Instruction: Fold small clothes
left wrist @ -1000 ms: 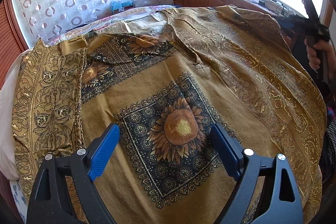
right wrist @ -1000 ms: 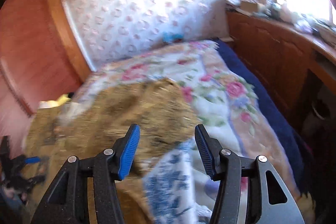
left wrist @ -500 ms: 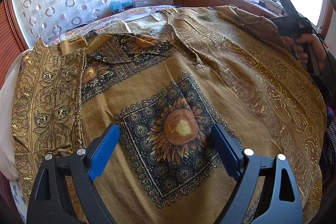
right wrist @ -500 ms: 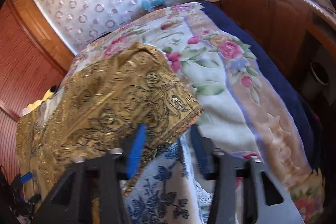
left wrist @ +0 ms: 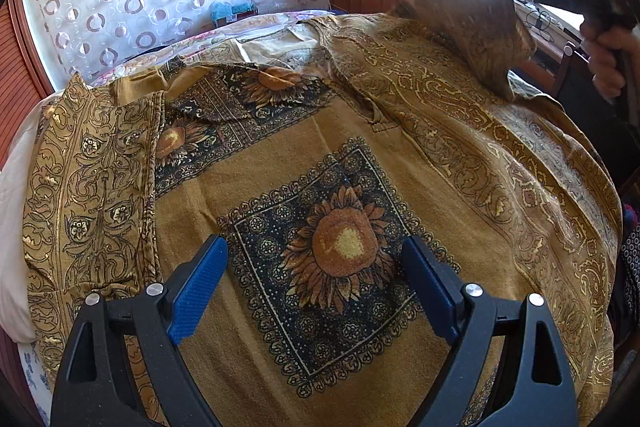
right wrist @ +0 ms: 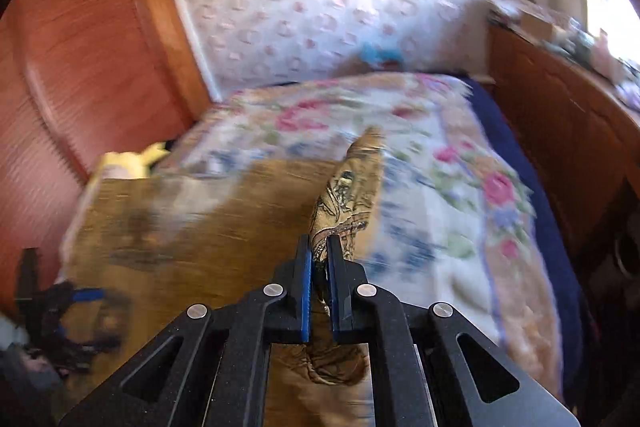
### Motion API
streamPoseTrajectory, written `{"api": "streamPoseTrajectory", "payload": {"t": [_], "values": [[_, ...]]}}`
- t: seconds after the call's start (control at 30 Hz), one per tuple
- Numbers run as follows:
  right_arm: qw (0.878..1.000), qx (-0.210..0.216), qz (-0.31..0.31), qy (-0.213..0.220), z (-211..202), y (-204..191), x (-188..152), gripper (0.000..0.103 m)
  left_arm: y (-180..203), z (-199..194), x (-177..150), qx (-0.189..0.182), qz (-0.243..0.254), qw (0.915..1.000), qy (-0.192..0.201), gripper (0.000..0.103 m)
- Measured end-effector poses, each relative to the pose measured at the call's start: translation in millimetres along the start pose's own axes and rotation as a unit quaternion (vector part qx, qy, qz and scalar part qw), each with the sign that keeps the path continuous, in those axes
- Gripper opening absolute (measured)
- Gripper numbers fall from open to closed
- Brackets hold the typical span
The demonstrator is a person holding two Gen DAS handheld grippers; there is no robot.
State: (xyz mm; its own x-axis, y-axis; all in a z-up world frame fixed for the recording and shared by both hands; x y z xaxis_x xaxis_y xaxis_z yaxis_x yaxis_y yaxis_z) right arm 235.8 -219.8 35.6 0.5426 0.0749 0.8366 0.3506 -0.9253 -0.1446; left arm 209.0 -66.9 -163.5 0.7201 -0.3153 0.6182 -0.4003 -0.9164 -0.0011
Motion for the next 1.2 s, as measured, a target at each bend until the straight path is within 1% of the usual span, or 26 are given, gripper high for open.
{"api": "streamPoseTrajectory", "payload": {"t": [0.03,0.07,0.1,0.13,0.17,0.23,0.33,0.4,0.5,0.6,0.77,0.87,0.93,1.03,1.2], "values": [[1.000,0.013,-0.013,0.005,-2.7,-14.8,0.7,0.007,-0.1,0.0,0.0,0.000,0.000,1.0000,0.000,0.089],[0.999,0.023,-0.029,0.007,-3.2,-28.8,0.6,0.010,0.0,0.1,0.0,0.000,0.000,1.0000,0.000,0.089],[0.999,0.023,-0.044,0.007,-2.5,-38.5,-1.0,0.017,0.1,0.1,-0.1,0.000,0.000,1.0000,0.000,0.089],[0.998,0.021,-0.052,0.007,-3.2,-41.4,-3.8,0.037,0.0,0.1,-0.1,0.000,0.000,1.0000,0.000,0.089],[0.998,0.020,-0.056,0.006,-1.0,-42.9,-7.3,0.052,0.1,0.1,-0.1,0.000,0.000,1.0000,0.000,0.089],[0.998,0.019,-0.055,0.000,3.9,-40.8,-15.3,0.053,0.1,0.1,-0.1,0.000,0.000,1.0000,0.000,0.089],[0.998,0.003,-0.055,-0.013,7.4,-31.0,-24.2,0.053,0.1,0.3,-0.2,0.000,0.000,1.0000,0.000,0.089],[0.998,-0.020,-0.054,-0.030,11.6,-30.6,-23.4,0.053,0.2,0.3,-0.2,0.000,0.000,1.0000,0.000,0.089],[0.996,-0.050,-0.049,-0.058,29.4,-20.7,-39.7,0.053,0.1,0.4,-0.3,0.000,0.000,1.0000,0.001,0.089],[0.992,-0.074,-0.058,-0.080,47.2,-15.0,-60.3,0.053,0.0,0.5,-0.3,0.000,0.000,1.0000,0.000,0.089],[0.989,-0.083,-0.067,-0.101,66.0,-15.7,-74.3,0.053,1.2,0.4,0.1,0.001,0.000,1.0000,0.000,0.089],[0.989,-0.080,-0.067,-0.101,64.0,-14.6,-74.2,0.054,1.0,0.2,1.1,0.000,0.000,1.0000,-0.001,0.089],[0.989,-0.081,-0.068,-0.100,64.5,-13.3,-71.8,0.054,1.2,-0.3,1.2,-0.002,0.003,0.9999,-0.010,0.089],[0.988,-0.089,-0.074,-0.099,67.2,-7.7,-63.7,0.061,-3.5,-5.1,0.9,-0.003,0.004,0.9999,-0.016,0.089],[0.989,-0.090,-0.075,-0.090,66.7,5.5,-52.4,0.062,-30.0,-28.4,20.6,0.002,-0.003,0.9997,0.023,0.089]]}}
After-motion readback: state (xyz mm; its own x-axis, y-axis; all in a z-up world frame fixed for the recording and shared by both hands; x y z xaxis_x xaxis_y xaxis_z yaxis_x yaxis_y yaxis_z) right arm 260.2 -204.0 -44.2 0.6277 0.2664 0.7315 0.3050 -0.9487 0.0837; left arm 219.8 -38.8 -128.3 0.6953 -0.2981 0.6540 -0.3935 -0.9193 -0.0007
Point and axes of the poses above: each gripper's, at about its wrist camera, not at the fingertips, and z roughly the way its jaws point, y to its right, x to its top, the point moved 8 cm from there along z, roughly the way its jaws point
